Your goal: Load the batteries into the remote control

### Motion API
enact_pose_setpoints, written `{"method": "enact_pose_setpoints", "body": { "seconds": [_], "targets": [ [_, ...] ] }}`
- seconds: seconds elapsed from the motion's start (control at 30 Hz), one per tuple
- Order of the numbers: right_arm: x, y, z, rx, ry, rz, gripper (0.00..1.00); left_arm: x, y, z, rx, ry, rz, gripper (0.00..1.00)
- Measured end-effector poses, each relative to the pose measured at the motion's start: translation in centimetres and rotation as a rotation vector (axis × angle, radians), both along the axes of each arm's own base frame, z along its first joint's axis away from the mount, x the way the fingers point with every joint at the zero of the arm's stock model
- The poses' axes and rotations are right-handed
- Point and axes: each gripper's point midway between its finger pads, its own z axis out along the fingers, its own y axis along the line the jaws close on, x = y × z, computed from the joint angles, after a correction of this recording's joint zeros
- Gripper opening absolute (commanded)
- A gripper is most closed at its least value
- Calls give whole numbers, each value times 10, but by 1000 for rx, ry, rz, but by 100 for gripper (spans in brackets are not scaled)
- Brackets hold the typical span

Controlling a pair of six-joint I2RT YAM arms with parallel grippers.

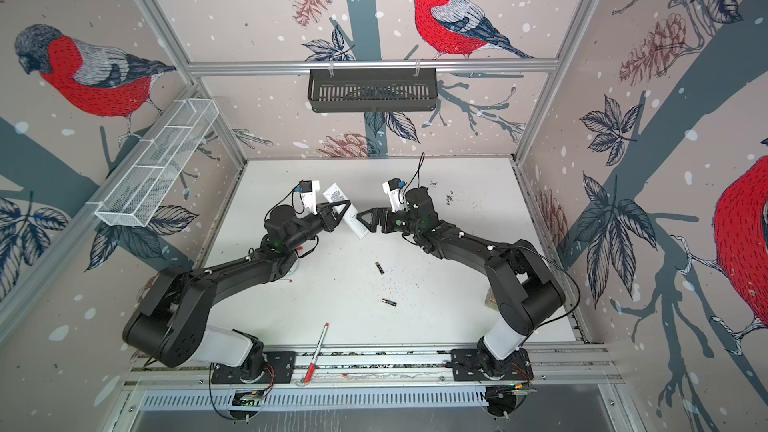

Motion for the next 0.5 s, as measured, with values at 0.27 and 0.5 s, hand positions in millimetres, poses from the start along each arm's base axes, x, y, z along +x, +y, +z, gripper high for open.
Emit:
{"method": "enact_pose_setpoints", "body": {
  "seconds": [0.27,0.5],
  "targets": [
    [4,15,-7,55,75,4,99,-5,5,0,-30,-7,30,0],
    [8,28,-10,62,98,12,99,-3,10,2,-48,-14,84,0]
  ]
}}
